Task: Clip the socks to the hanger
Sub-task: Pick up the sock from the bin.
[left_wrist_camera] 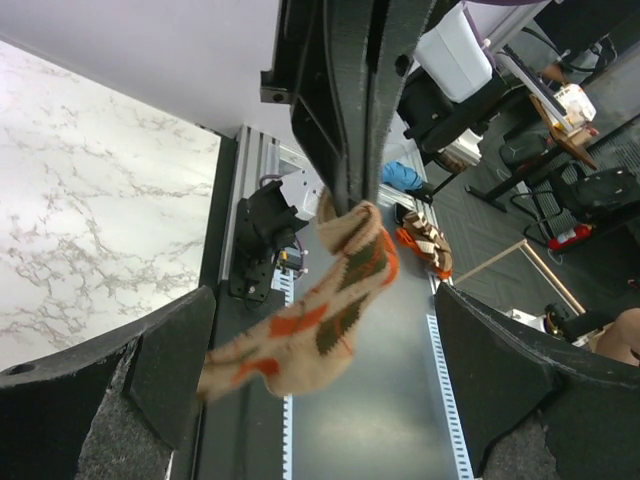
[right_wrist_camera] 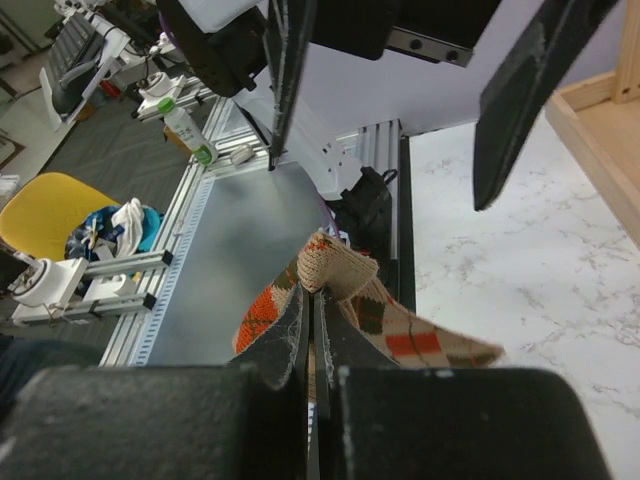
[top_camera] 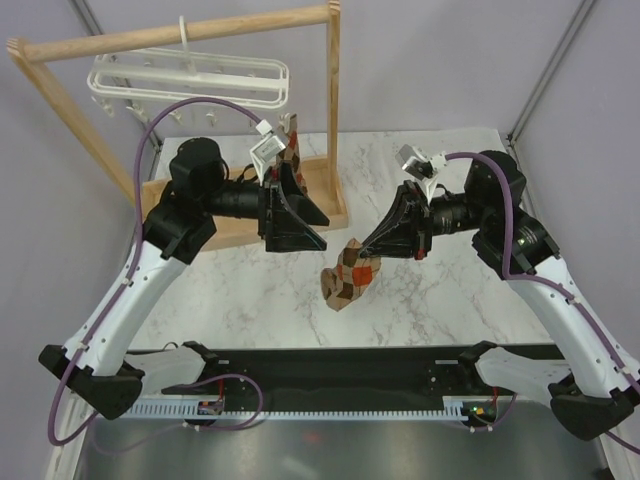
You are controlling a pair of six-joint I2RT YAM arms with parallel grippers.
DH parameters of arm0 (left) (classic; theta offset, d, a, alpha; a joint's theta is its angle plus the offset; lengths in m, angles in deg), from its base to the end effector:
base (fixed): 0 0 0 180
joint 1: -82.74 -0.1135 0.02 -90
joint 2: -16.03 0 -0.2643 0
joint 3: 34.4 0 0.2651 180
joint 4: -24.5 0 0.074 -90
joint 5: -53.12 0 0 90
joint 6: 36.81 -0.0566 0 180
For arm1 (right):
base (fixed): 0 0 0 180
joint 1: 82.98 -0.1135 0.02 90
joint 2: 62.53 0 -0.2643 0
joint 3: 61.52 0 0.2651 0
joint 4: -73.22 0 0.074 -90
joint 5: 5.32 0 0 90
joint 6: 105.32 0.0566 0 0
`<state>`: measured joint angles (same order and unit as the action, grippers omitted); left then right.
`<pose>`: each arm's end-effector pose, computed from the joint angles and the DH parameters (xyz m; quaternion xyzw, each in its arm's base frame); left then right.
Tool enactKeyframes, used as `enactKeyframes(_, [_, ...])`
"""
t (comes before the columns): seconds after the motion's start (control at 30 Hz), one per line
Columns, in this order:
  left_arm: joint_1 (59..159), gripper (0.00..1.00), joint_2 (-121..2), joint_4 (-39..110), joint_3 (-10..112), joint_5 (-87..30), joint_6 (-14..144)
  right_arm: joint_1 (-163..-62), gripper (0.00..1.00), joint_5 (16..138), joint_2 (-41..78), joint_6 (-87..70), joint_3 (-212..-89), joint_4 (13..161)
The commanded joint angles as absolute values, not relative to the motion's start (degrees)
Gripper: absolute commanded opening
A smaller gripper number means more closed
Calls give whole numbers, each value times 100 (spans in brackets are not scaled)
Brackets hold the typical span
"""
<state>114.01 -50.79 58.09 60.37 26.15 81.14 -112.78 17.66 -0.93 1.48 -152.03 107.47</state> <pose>0.1869 -0.1725 0.4709 0.3691 0.6213 -0.6196 0.3063 0.1668 0.1556 0.4652 -0.4392 0.5704 0.5969 0.3542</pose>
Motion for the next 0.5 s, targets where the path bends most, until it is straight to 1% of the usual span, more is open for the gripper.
enactKeyframes(0.0, [11438,100,-5234,5490,6103,2719,7859,-11392,0,1296,-145,541,-15309,10020])
enactKeyframes(0.1, [11508,100,-5410,5043,6086,3079,7947,-11515,0,1270,-154,761,-15291,9694])
enactKeyframes(0.27, [12027,100,-5533,4602,6042,3773,7930,-11533,0,1375,13,973,-15458,9412])
enactKeyframes(0.4, [12185,97,-5332,4549,5709,4160,7851,-11533,0,1463,101,982,-15573,9421])
enactKeyframes(0.47, [12194,96,-5200,4522,5472,4170,7824,-11533,0,1463,119,990,-15608,9421])
